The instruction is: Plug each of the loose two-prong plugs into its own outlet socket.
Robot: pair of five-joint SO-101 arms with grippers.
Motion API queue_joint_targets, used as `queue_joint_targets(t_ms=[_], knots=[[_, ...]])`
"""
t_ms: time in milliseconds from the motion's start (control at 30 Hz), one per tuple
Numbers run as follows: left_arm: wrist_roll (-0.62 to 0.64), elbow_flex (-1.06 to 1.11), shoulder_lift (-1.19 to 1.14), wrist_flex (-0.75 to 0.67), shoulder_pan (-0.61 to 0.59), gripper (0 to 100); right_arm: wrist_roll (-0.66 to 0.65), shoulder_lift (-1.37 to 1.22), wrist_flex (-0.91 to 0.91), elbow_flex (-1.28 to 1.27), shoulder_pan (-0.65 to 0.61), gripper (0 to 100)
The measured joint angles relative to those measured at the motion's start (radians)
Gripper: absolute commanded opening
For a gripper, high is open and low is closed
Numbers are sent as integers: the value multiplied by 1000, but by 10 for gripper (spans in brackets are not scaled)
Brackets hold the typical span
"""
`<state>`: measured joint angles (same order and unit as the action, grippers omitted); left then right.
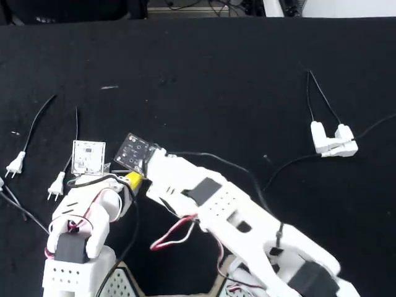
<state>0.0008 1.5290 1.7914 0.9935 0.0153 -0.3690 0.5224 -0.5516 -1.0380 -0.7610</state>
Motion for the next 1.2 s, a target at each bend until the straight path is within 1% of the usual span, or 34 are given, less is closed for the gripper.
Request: queue_joint_targets(t_ms=[133, 333, 667, 767, 1200], knots=[[-5, 0, 0, 0, 0, 263, 3, 51, 0, -21, 0, 10], [-6, -2, 2, -2, -6, 263, 63, 106, -2, -35, 0, 10], [-6, -2, 2, -2, -3, 263, 69, 204, -2, -77, 0, 10], [-6, -2, 2, -2, -3, 263, 107, 226, -2, -84, 0, 10], [-6, -2, 0, 0, 0, 263, 123, 236, -2, -101, 0, 10]])
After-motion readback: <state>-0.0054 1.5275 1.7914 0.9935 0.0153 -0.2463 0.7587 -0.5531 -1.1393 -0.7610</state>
